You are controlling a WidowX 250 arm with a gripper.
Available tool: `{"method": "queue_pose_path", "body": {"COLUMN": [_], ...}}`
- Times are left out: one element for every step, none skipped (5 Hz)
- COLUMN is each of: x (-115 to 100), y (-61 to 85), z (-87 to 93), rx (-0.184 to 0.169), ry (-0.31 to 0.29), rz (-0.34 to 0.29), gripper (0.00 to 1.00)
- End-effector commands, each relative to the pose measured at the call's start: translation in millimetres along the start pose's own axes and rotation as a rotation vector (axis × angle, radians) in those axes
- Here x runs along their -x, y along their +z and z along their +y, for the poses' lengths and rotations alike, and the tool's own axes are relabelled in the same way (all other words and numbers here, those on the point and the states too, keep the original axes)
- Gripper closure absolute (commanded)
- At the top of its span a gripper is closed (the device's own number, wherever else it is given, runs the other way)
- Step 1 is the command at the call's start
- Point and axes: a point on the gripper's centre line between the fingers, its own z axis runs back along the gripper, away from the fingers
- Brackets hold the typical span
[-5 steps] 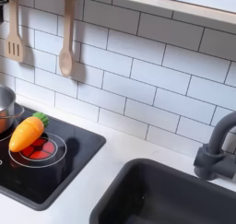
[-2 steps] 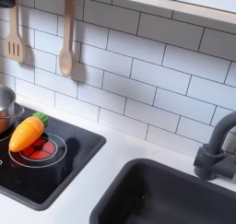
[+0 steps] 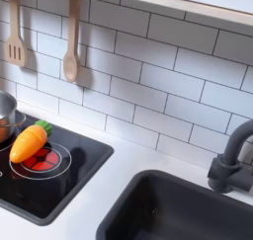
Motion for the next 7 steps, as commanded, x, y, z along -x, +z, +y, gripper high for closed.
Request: {"method": "queue_pose_path", "body": {"x": [5,1,0,-2,-11,-13,-15], "y": [8.8,13.0,17.3,15.6,20.9,19.5,16.5], "z": [-6.6,-9.0,-15.4,-10.7,-16.7,-16.0,-13.3], "rx": [0.039,0.036,0.052,0.045,0.054,0.05,0.044], "ry": [0.013,0.032,0.021,0.047,0.04,0.056,0.067], "rz": [0.013,0.015,0.012,0.006,-0.019,-0.023,-0.028], "gripper": [1.0,1.0,1.0,1.0,1.0,1.0,1.0]}}
